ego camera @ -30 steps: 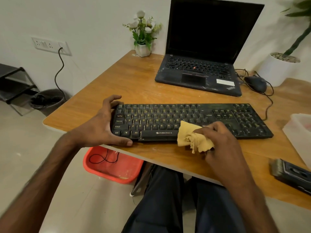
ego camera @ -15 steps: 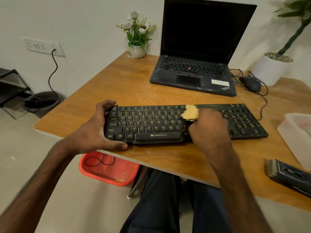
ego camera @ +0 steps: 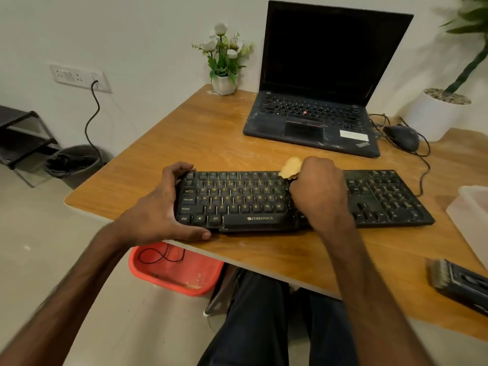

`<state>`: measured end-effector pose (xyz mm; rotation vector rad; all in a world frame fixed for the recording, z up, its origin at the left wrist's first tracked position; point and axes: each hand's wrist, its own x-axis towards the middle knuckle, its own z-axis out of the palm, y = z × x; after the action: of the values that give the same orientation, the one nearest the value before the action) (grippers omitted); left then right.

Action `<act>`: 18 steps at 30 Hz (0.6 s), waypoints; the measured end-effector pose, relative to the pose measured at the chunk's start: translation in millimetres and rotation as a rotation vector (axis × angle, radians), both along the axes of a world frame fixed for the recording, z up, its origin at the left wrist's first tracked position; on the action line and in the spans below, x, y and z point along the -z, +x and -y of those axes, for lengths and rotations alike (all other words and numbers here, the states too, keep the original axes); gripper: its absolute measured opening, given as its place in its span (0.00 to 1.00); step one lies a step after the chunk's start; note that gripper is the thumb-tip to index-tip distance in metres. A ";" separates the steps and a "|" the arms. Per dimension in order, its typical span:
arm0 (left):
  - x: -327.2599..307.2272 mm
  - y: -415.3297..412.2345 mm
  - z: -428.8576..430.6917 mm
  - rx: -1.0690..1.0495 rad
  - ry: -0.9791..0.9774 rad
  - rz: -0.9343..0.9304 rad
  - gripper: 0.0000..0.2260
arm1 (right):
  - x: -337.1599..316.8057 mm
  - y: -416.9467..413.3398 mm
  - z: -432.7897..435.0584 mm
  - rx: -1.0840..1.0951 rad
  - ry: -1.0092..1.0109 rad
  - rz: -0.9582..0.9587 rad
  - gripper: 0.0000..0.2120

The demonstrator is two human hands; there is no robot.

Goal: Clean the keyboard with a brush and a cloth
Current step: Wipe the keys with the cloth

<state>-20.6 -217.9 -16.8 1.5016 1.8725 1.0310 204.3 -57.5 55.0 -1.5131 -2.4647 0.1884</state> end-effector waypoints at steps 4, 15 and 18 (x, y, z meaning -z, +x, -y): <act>-1.6 0.6 0.7 -0.001 -0.008 0.009 0.57 | 7.6 -31.9 16.4 -0.103 -0.059 -0.115 0.08; -3.1 -14.7 7.0 0.092 -0.055 0.089 0.63 | -17.0 1.6 -48.4 0.132 0.074 0.047 0.08; -2.6 -19.7 7.5 0.101 -0.069 0.085 0.64 | -8.7 -13.4 -39.6 0.101 0.070 0.147 0.06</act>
<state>-40.3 -225.4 -14.2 1.4731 1.7379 0.9586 190.9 -17.9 63.7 -1.6711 -2.4686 -0.0277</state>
